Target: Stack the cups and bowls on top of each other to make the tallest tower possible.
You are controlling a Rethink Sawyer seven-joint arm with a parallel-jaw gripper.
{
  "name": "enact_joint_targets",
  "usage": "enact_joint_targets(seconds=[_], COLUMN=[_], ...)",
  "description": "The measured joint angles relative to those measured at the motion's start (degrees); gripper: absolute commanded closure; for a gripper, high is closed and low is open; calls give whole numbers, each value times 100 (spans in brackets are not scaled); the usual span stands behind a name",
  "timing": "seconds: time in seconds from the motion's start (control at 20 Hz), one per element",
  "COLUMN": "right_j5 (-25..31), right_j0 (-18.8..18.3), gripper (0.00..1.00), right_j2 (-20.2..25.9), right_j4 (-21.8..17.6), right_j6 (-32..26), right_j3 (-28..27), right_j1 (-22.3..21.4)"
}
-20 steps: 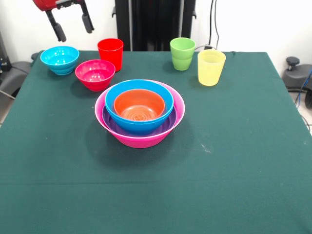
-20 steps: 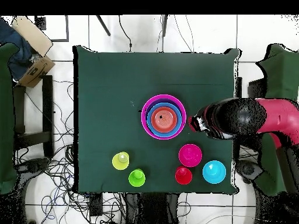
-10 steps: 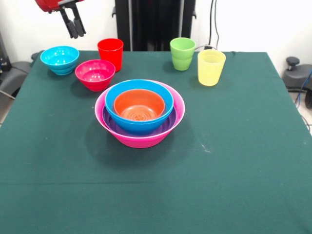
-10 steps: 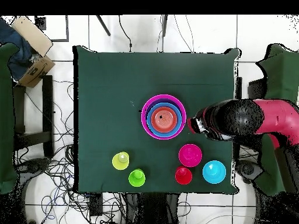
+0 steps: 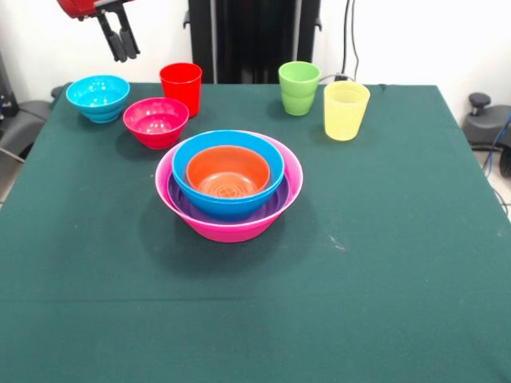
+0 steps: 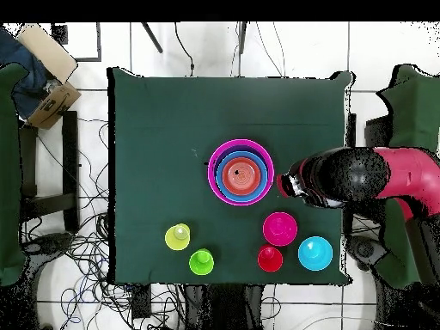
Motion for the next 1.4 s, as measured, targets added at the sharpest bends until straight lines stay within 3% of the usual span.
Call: enact_joint_targets(seconds=[1.0, 1.4], right_j5=[-8, -506], right_j0=[-5, -140], gripper=[0, 0], right_j2=[7, 8], right_j4=[-7, -126], right_j6=[0, 0], right_j3=[10, 211], right_j1=[1, 12])
